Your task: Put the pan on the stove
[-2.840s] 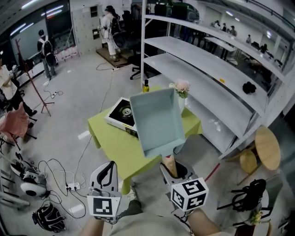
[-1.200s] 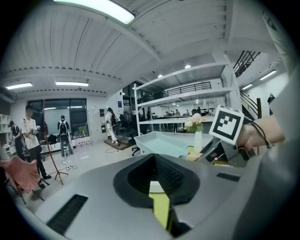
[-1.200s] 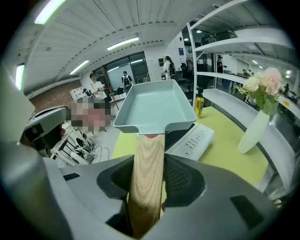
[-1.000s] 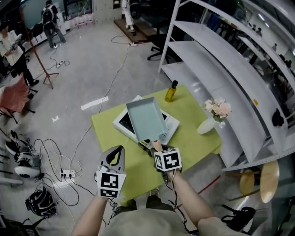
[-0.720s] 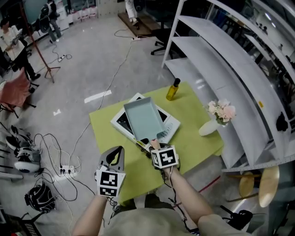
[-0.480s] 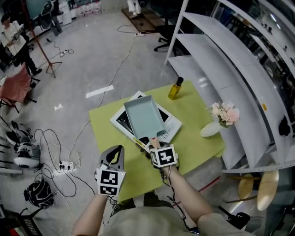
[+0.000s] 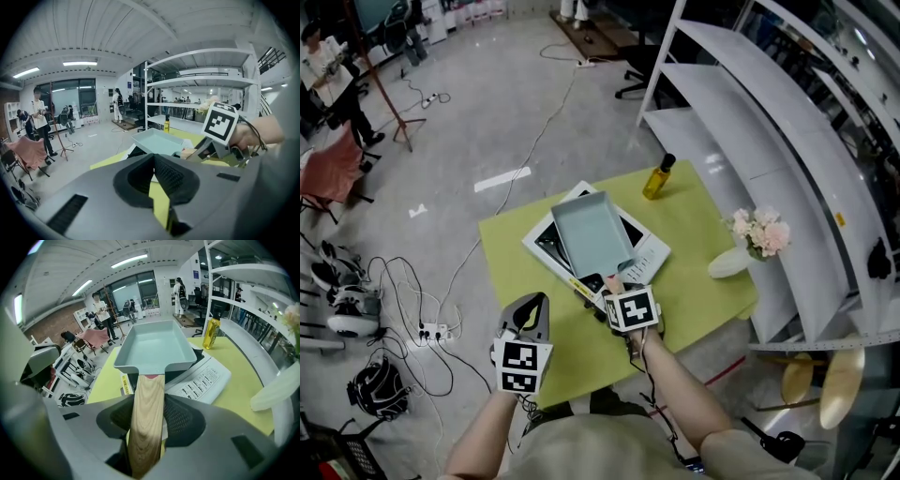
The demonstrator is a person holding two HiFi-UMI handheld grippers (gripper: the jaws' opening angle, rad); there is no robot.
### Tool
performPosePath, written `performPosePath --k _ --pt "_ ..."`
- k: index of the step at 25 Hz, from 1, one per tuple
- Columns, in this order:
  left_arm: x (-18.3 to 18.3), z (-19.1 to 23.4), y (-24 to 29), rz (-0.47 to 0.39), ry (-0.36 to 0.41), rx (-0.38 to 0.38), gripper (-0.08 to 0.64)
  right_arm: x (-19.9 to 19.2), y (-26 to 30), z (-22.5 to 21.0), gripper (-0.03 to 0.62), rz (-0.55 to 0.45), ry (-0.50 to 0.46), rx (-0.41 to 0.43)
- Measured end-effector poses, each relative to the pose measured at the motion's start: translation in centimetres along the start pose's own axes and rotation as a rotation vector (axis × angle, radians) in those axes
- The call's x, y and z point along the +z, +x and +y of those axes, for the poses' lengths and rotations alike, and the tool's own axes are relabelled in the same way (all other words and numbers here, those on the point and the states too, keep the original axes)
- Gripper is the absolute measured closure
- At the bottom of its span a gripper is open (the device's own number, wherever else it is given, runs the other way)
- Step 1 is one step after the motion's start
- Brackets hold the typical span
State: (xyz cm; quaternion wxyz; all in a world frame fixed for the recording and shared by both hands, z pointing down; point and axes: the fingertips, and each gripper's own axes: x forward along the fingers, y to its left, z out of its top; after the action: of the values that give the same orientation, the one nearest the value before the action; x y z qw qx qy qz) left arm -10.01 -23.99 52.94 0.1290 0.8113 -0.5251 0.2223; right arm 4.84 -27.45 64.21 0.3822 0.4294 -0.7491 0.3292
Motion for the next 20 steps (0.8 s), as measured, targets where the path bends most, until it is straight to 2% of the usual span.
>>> performPosePath --k 2,5,8,12,15,20 --pt "-0.4 -0.2 0.3 0.014 0.003 -0.01 0.554 0.3 -0.2 -0.1 0.412 -0.012 -0.012 0.004" --pt "-0.5 -0.4 0.3 0.018 0.007 -0.017 0.554 0.8 -0.7 0.0 0.337 -0.033 -0.026 0.023" --pt "0.1 -0.2 -0.1 0.0 0.012 -0.011 0.554 1.2 -1.6 0.2 0.309 -0.059 -0.034 0.03" --pt "1.2 -0.1 -0.8 -0.021 0.033 -0.011 0.554 2.0 -3.7 -0.1 0.303 -0.128 -0.034 0.007" --pt "2.7 -0.1 -1.7 -0.051 0.046 -0.016 0.554 2.8 -6.1 -0.4 0.325 -0.202 -0.035 -0.011" --pt "7.0 -0.3 -4.9 -0.152 0.069 -0.033 0.554 4.7 -11.3 0.5 0.35 -0.359 0.003 0.036"
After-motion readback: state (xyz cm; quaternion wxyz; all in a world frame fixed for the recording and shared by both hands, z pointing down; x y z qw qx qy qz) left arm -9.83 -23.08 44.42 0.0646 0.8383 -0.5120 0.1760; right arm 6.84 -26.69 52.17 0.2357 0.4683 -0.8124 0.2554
